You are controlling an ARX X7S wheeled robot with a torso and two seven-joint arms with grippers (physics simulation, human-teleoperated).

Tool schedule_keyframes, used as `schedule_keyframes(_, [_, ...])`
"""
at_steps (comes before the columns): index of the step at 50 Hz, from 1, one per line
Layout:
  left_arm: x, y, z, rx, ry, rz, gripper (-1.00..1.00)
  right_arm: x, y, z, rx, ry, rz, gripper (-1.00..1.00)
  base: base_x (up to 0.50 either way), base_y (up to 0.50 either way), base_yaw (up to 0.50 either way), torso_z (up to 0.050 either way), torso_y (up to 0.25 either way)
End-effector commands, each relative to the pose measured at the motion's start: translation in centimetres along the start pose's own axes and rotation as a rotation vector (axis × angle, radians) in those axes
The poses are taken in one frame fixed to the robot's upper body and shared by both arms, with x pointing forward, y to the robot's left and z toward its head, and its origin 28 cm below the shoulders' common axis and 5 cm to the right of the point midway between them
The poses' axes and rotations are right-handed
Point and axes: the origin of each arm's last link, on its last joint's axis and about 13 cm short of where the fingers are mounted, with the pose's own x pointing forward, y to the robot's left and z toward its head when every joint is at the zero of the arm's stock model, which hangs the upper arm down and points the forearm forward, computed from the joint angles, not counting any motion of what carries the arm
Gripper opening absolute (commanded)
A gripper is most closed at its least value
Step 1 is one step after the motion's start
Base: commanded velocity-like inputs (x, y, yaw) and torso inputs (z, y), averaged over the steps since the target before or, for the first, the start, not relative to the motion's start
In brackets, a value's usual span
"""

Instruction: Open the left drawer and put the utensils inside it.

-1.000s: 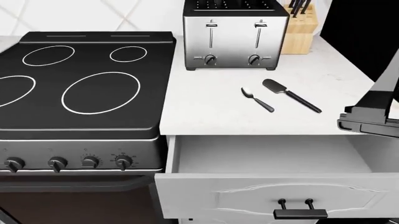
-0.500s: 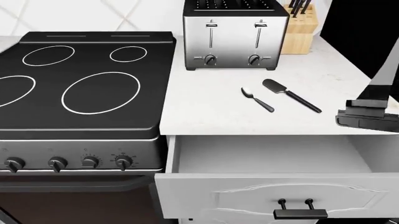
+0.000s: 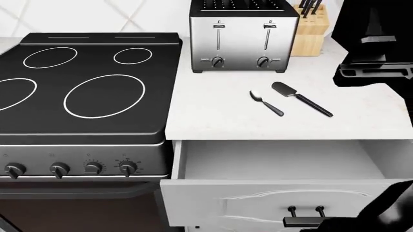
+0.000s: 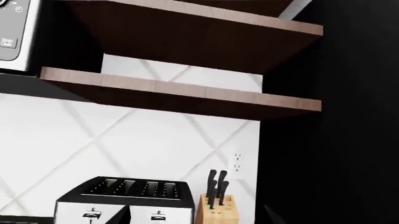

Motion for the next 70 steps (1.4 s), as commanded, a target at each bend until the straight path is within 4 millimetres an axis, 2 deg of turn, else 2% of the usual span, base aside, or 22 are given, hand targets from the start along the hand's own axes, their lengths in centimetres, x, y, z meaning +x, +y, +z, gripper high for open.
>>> schedule_keyframes(1, [-0.1, 0.1, 0.1, 0.006, -0.003, -0.002, 1.0, 2.1, 0.4, 1.5, 0.077, 0.147, 0.084, 1.0, 0.0, 0.0, 0.0, 0.0, 0.0])
schedule_keyframes(8, [-0.1, 0.1, 0.1, 0.01, -0.002, -0.001, 1.0, 3.3, 0.6, 1.3, 0.063, 0.212, 0.102, 1.0, 0.0, 0.0, 0.0, 0.0, 0.0])
schedule_keyframes(30, [-0.2, 0.2, 0.0, 0.016, -0.001, 0.004, 1.0, 4.9, 1.3, 1.5, 0.016, 0.205, 0.122, 1.0, 0.0, 0.0, 0.0, 0.0, 0.0])
schedule_keyframes(70, [-0.2, 0.3, 0.1, 0.026, -0.004, 0.01, 1.0, 5.2, 1.1, 1.3, -0.016, 0.208, 0.115, 1.0, 0.07, 0.0, 0.0, 0.0, 0.0])
